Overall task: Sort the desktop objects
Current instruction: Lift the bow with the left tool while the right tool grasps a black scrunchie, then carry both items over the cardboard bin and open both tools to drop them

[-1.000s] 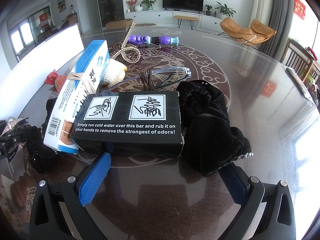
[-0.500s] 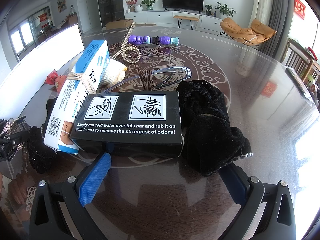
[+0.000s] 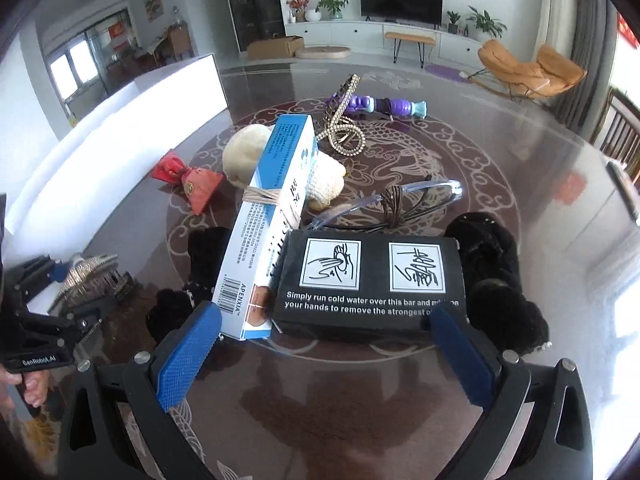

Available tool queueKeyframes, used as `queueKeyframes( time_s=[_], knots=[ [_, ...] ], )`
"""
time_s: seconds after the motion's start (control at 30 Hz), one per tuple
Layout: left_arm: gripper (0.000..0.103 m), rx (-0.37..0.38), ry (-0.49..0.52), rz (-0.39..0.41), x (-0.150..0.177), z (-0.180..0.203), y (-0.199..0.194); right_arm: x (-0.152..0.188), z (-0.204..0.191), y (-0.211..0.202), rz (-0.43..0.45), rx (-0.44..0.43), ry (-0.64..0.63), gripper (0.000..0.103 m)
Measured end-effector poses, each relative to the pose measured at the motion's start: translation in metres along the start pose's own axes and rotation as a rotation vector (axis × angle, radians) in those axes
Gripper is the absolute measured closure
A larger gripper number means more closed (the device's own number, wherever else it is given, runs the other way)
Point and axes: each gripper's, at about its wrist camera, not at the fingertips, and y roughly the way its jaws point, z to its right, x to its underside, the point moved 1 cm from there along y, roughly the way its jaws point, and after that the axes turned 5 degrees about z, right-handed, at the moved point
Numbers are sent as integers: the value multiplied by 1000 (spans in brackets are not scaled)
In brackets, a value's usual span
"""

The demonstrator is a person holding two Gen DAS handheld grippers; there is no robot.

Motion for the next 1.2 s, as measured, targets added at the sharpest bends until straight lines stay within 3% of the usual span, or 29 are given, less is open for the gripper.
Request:
queueKeyframes(
  time_s=[0.13, 0.2, 0.27, 0.33, 0.37, 0.43, 0.5, 0.53, 0.73, 0.8, 0.83, 0.87, 1.07, 1.2],
  knots=[
    [34, 10, -22, -3, 0, -11, -2, -23, 48, 17, -67, 204, 67, 3],
    [34, 4, -31, -6, 1, -13, 2, -26, 55, 0, -48, 176, 104, 3],
    [34, 8, -43, -6, 1, -13, 7, -18, 40, -22, -53, -8, 139, 3],
    [34, 15, -51, -6, 2, -12, 12, 0, 10, -32, -100, -313, 185, 3],
    [34, 16, -50, -4, 2, -10, 12, 11, -6, -30, -139, -421, 200, 3],
    [34, 8, -39, 7, 2, -7, 13, 30, -33, -16, -212, -486, 215, 3],
    [42, 6, -29, 14, 2, -7, 13, 35, -46, 2, -240, -460, 214, 5],
    [54, 23, -34, 10, 2, -7, 14, 33, -51, 8, -235, -437, 210, 6],
    [54, 11, -53, 10, 9, -13, 8, -6, -77, 47, -202, -323, 149, 11],
    [54, 12, -62, 6, 13, -15, 4, -12, -77, 52, -181, -259, 114, 32],
    [54, 15, -67, 7, 14, -15, 1, -13, -76, 52, -178, -231, 91, 61],
    [54, 22, -70, 13, 16, -16, -3, -10, -74, 52, -187, -235, 79, 70],
    [54, 94, -106, 70, 11, -12, -34, 6, -52, 10, -169, -269, 102, 70],
    [54, 162, -185, 127, -8, -25, -74, -24, -72, -34, -105, -323, 60, 70]
  ],
)
